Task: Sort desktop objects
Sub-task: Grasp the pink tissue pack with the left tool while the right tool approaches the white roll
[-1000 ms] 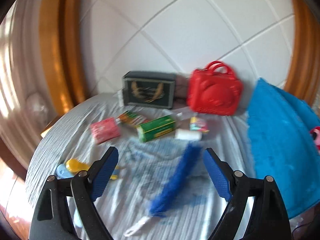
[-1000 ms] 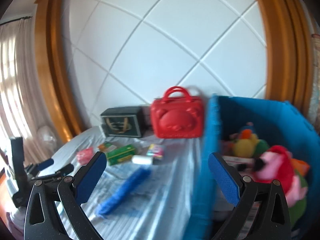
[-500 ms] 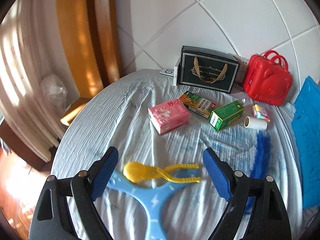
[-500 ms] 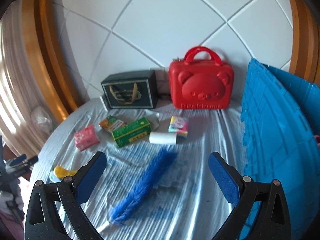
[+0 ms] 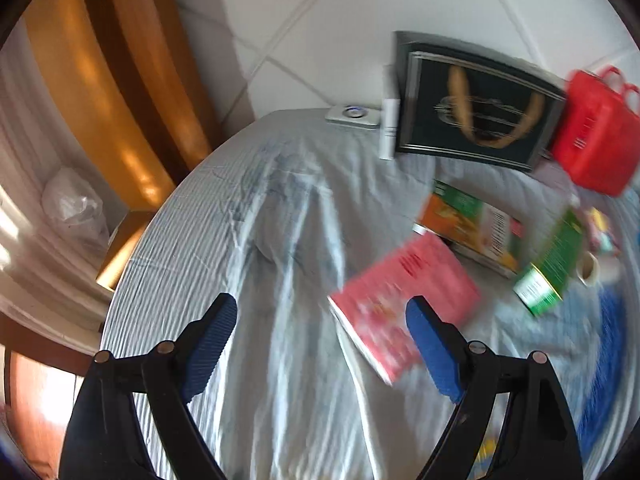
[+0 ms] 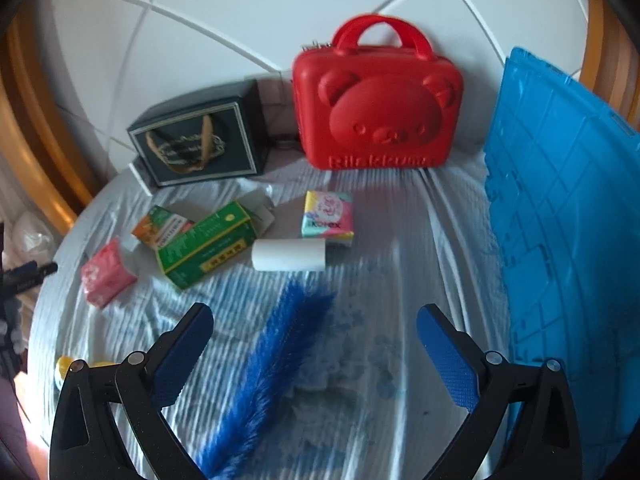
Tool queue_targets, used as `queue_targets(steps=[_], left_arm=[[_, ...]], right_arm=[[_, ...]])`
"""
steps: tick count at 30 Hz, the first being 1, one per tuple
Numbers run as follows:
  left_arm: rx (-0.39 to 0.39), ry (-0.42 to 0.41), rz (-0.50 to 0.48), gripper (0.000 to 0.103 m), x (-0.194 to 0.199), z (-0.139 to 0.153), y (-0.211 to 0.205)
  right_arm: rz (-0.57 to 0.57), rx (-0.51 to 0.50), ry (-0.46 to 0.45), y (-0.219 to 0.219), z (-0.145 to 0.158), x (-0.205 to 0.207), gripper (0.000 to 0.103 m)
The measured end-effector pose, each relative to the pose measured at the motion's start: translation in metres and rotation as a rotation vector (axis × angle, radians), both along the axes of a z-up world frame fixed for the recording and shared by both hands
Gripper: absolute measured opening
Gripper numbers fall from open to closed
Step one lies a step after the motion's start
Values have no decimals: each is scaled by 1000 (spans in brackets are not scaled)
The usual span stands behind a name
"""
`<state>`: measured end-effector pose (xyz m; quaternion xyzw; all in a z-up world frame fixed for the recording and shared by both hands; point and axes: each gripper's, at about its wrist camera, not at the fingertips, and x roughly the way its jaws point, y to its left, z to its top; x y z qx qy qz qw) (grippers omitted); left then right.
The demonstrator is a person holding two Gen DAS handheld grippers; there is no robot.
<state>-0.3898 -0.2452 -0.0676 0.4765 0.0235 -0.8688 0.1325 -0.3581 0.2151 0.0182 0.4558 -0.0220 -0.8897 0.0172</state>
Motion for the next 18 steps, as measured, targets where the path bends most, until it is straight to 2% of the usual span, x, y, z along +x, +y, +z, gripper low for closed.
queue_targets(steps=[4,6,9,12,14,16,18], left_arm=[[-15,-92,68,87,-49,-43,-26],[-11,-152,70,87,-56,-62,-32],[22,-189,21,87,-45,-74,-27],[76,-245,-87,87,-20,-76,-7],[40,-252,-133,87,-1,-72,9],[16,-219,-125,87,13,-59,18],[76,-151,-100,87,25,-38,24]], right_arm=[[-8,24,-51,0,-23,-19,103],[-23,22,-69,3,-33,-26,103],[-33,7,-86,7,-44,-32,103],[-30,-11,-103,6,-54,-37,103],[-19,-25,-107,3,-56,-39,103],[0,-30,-106,-2,-56,-39,103],[15,-32,-100,-6,-54,-38,103]])
